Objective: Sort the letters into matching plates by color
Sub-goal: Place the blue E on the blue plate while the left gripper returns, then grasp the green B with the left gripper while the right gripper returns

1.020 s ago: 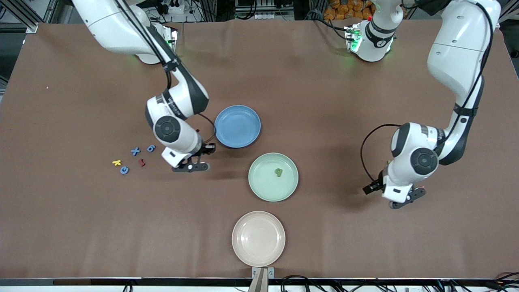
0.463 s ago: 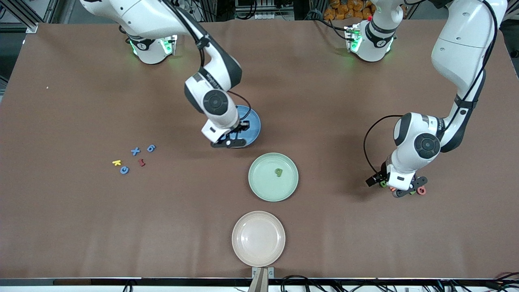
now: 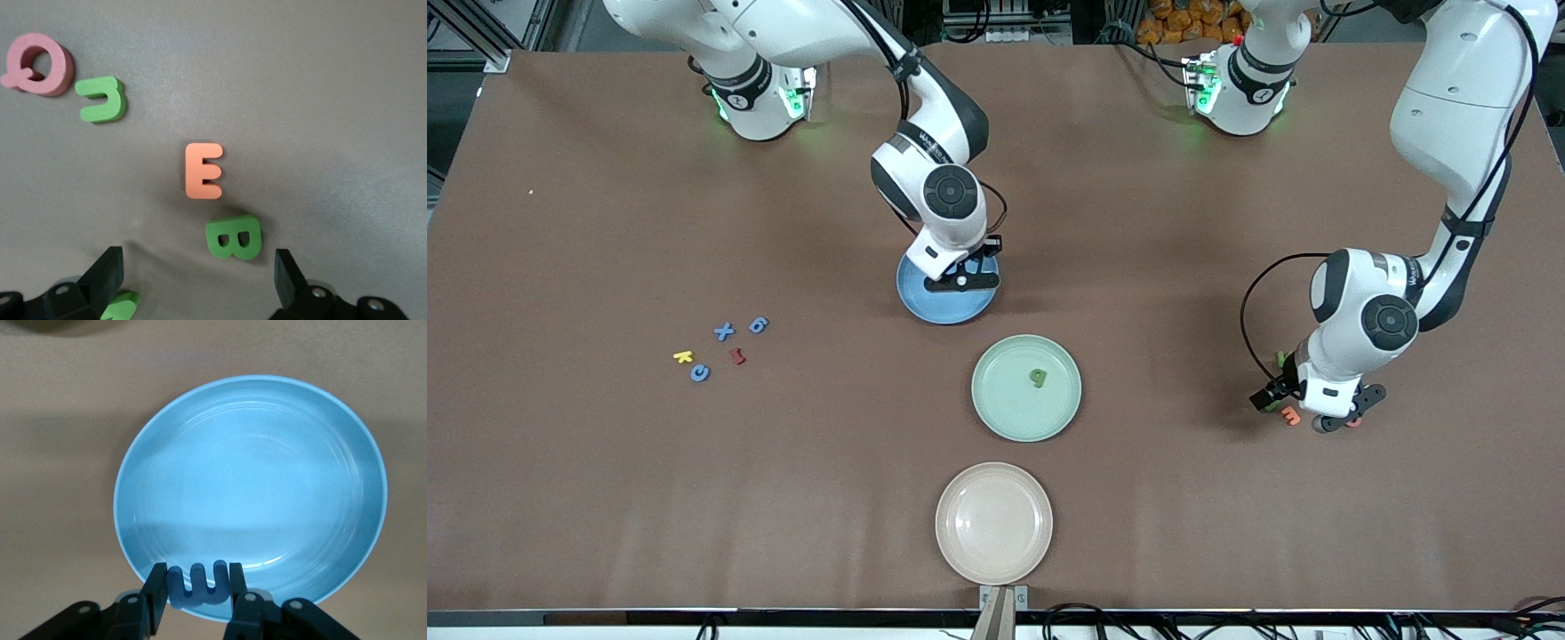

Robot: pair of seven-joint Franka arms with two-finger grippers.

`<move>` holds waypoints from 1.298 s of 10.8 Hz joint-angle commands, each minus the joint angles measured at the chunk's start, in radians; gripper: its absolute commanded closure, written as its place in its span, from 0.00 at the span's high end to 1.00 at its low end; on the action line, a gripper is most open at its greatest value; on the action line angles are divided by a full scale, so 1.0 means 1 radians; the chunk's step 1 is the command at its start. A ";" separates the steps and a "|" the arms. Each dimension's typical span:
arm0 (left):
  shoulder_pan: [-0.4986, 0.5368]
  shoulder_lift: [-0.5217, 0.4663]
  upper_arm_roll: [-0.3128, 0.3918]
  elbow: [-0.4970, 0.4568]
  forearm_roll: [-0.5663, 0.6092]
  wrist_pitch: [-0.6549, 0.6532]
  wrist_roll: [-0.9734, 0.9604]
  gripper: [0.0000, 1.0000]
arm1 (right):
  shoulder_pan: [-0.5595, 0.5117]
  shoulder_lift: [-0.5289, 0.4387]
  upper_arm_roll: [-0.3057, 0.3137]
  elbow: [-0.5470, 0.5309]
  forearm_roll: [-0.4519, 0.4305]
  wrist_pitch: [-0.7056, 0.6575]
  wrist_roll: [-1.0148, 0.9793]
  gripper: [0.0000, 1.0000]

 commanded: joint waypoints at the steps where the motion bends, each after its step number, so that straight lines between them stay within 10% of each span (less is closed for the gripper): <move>1: -0.003 0.041 -0.002 0.034 0.023 0.022 -0.024 1.00 | -0.003 -0.009 -0.008 -0.003 0.011 -0.029 0.006 0.76; 3: -0.004 0.061 -0.002 0.056 0.023 0.022 -0.024 1.00 | -0.017 -0.018 -0.011 0.001 0.010 -0.058 0.003 1.00; 6: -0.004 0.073 0.000 0.071 0.026 0.022 -0.020 0.98 | -0.123 -0.093 -0.011 -0.031 0.002 -0.088 -0.062 1.00; 7: -0.004 0.073 0.000 0.075 0.020 0.022 -0.021 0.05 | -0.176 -0.134 -0.011 -0.067 0.003 -0.105 -0.105 1.00; 14: -0.009 0.063 -0.002 0.075 0.026 0.017 -0.017 0.00 | -0.500 -0.213 -0.016 -0.191 -0.061 -0.093 -0.385 1.00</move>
